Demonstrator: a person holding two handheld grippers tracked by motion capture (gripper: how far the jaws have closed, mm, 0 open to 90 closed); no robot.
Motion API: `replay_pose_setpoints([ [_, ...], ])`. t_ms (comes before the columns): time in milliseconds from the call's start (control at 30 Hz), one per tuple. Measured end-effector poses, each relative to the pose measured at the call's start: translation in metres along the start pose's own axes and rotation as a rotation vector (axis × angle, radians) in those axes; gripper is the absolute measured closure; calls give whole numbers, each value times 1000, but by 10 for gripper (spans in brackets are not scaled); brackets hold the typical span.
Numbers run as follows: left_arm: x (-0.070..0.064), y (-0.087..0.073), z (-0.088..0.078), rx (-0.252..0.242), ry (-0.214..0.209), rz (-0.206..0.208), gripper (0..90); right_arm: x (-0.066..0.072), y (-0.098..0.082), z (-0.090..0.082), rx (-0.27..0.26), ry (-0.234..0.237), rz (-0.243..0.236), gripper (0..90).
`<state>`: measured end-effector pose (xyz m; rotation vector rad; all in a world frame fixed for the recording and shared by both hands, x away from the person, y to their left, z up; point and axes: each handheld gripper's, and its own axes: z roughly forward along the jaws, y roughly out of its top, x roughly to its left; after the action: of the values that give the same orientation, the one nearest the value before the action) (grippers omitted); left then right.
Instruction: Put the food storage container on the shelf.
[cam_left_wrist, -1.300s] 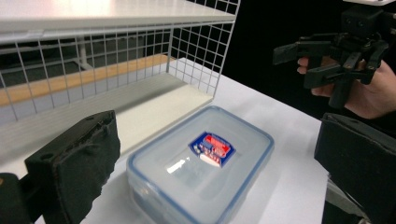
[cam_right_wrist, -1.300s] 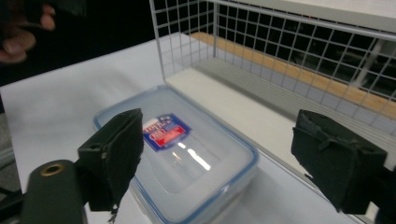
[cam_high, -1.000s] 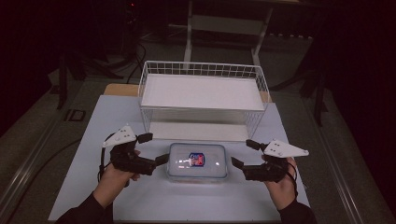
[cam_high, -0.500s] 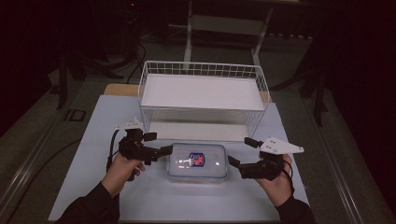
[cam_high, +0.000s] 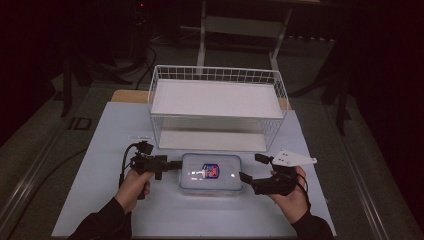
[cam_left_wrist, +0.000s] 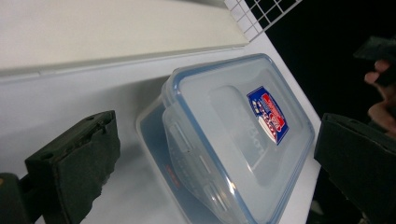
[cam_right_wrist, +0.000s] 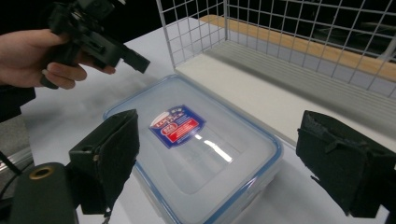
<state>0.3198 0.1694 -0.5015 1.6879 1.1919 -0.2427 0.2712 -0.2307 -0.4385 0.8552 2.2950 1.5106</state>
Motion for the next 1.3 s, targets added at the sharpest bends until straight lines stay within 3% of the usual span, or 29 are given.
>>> replay_pose_setpoints([
  [300, 18, -5, 18, 106, -23, -151, 11, 0, -7, 3, 32, 27, 36, 136],
  [533, 23, -5, 26, 150, -36, -215, 160, -4, -11, 3, 48, 24, 60, 141],
  [600, 24, -4, 27, 153, -53, -236, 249, -5, -12, 3, 53, 26, 74, 142],
  [867, 26, -5, 27, 176, -134, -264, 459, -9, -15, 1, 64, 22, 94, 149],
  [1100, 23, -5, 25, 175, -126, -225, 493, -12, -22, 5, 95, 20, 149, 174],
  [1133, 23, -6, 25, 172, -123, -217, 493, -13, -23, 6, 102, 26, 163, 174],
  [1300, 19, -8, 21, 161, -126, -192, 516, -27, -33, 13, 130, 66, 318, 212],
])
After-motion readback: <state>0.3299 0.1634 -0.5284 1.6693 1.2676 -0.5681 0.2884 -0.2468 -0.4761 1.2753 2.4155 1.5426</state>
